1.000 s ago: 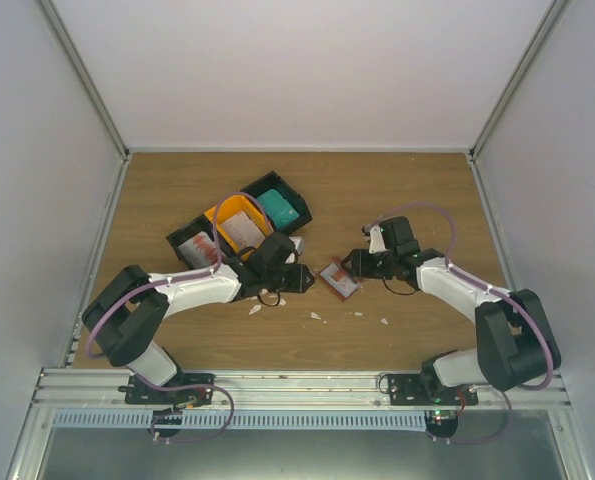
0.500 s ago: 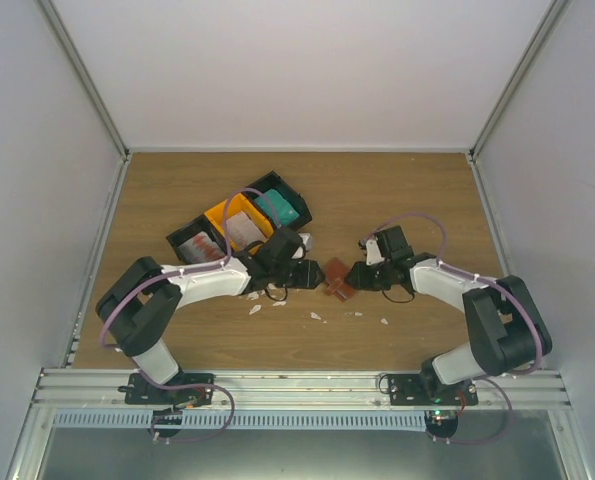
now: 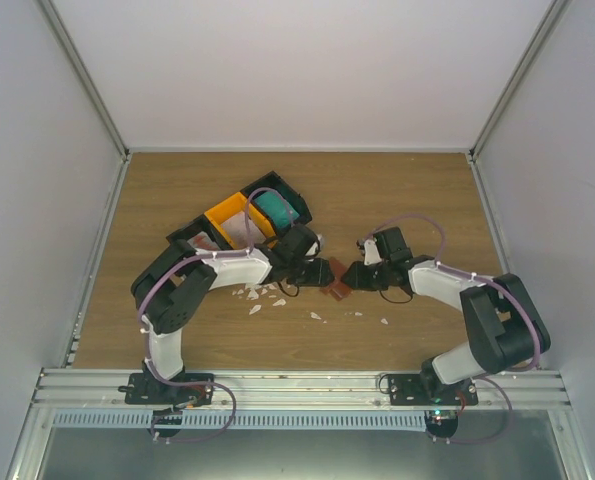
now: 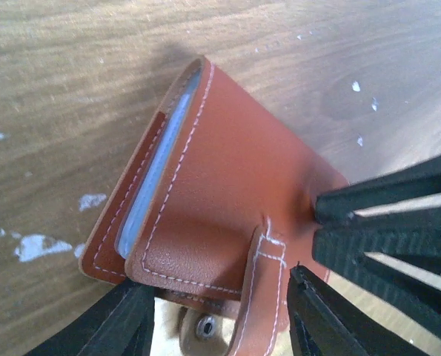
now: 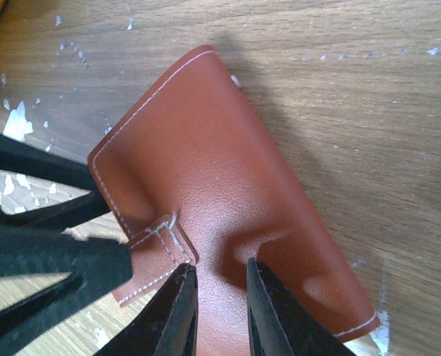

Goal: Put the credit cards into the card holder
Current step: Close the card holder at the center of the board, then turn over the card holder at the center of the board.

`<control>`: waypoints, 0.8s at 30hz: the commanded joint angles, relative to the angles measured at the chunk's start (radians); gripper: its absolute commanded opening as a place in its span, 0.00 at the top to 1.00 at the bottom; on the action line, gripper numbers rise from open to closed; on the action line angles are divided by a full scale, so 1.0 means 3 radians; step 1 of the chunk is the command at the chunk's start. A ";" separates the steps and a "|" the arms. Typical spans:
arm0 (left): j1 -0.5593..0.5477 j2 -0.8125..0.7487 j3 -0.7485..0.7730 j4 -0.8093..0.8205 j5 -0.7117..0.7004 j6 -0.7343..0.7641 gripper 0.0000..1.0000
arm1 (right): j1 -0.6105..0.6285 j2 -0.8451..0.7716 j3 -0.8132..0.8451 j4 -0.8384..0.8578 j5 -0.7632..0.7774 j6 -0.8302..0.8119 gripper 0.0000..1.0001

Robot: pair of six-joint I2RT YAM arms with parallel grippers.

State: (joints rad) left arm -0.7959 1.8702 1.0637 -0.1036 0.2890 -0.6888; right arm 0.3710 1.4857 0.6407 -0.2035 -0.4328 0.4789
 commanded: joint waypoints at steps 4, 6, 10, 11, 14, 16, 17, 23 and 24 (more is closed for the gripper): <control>-0.0016 0.0215 0.0225 -0.0187 -0.0365 -0.0033 0.59 | 0.0138 0.0055 -0.0269 0.0081 -0.0141 0.0288 0.79; -0.0016 0.0272 0.0287 -0.0292 -0.0424 -0.0002 0.65 | 0.0144 -0.0017 -0.0272 0.0082 -0.0135 0.0305 0.79; -0.0016 0.0352 0.0344 -0.0491 -0.0542 0.0069 0.76 | 0.0140 -0.0204 -0.0156 0.0006 0.0004 0.0275 0.77; -0.0016 0.0363 0.0349 -0.0533 -0.0574 0.0098 0.78 | 0.0135 -0.0237 -0.0113 -0.0026 0.0064 0.0257 0.76; -0.0011 0.0414 0.0335 -0.0620 -0.0625 0.0183 0.83 | 0.0062 -0.0291 -0.0021 -0.0095 0.0226 0.0225 0.70; -0.0009 0.0435 0.0307 -0.0626 -0.0630 0.0225 0.85 | -0.0007 -0.0311 0.0009 -0.0096 0.0295 0.0231 0.66; -0.0007 0.0440 0.0293 -0.0630 -0.0631 0.0240 0.86 | -0.0040 -0.0315 0.0005 -0.0088 0.0328 0.0239 0.64; 0.0003 0.0472 0.0200 -0.0583 -0.0610 0.0284 0.88 | -0.0117 -0.0199 -0.0099 0.0037 0.0173 0.0278 0.58; 0.0007 0.0478 0.0187 -0.0574 -0.0601 0.0286 0.88 | -0.0121 -0.0170 -0.0127 0.0084 0.0097 0.0287 0.57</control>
State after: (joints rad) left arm -0.7963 1.9499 1.1725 -0.1856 0.1658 -0.6357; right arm 0.3458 1.4071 0.6209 -0.2085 -0.3679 0.5560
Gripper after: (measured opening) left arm 0.126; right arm 0.418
